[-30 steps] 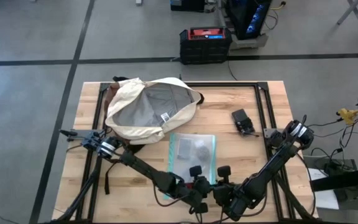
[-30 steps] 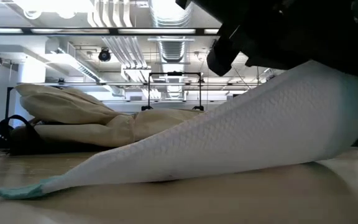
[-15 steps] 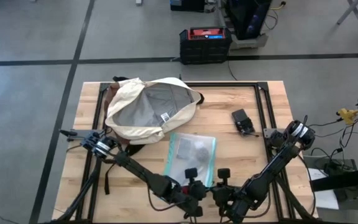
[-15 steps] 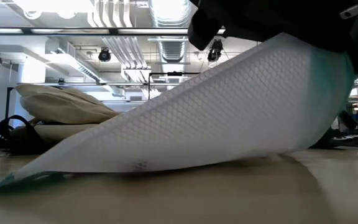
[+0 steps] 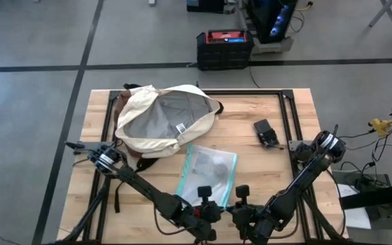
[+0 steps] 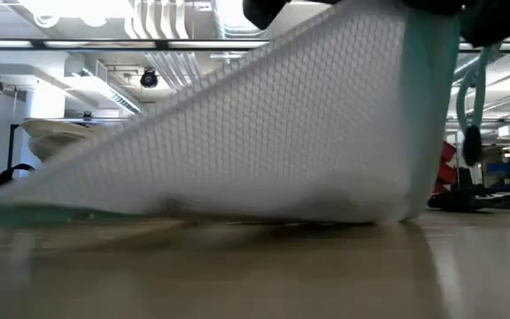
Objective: Unpack backpack
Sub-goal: Close the green zip bag
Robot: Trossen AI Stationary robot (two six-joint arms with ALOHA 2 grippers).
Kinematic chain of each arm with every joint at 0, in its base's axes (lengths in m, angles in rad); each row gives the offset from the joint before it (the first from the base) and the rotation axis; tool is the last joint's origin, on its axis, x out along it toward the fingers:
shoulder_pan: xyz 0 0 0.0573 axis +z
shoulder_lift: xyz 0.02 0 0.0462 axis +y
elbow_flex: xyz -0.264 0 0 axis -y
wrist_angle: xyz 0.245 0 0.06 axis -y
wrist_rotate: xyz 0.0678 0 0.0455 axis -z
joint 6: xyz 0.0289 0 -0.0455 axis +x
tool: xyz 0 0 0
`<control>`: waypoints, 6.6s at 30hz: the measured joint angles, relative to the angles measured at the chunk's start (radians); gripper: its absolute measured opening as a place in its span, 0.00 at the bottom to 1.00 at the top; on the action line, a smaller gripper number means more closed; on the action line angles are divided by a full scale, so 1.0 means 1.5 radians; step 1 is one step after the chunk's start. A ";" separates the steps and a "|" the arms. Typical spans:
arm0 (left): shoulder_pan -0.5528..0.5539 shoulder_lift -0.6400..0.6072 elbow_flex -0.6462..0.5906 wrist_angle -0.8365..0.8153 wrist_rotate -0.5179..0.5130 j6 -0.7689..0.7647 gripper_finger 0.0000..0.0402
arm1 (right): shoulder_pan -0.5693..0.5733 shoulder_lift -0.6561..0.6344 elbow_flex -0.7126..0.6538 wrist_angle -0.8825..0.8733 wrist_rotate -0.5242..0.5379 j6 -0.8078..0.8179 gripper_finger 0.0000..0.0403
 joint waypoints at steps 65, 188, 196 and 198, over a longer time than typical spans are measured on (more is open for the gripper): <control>0.004 0.019 -0.001 0.008 0.054 -0.072 0.01 | 0.002 0.045 -0.003 -0.020 0.061 -0.091 0.00; -0.076 -0.015 -0.011 -0.075 0.021 -0.084 0.00 | -0.031 0.004 -0.105 0.070 -0.146 -0.062 0.00; -0.079 -0.014 -0.011 -0.062 0.012 -0.088 0.00 | -0.024 -0.002 -0.095 0.138 -0.134 -0.089 0.00; -0.079 -0.014 -0.011 -0.060 0.011 -0.088 0.00 | -0.024 -0.002 -0.082 0.172 -0.133 -0.124 0.00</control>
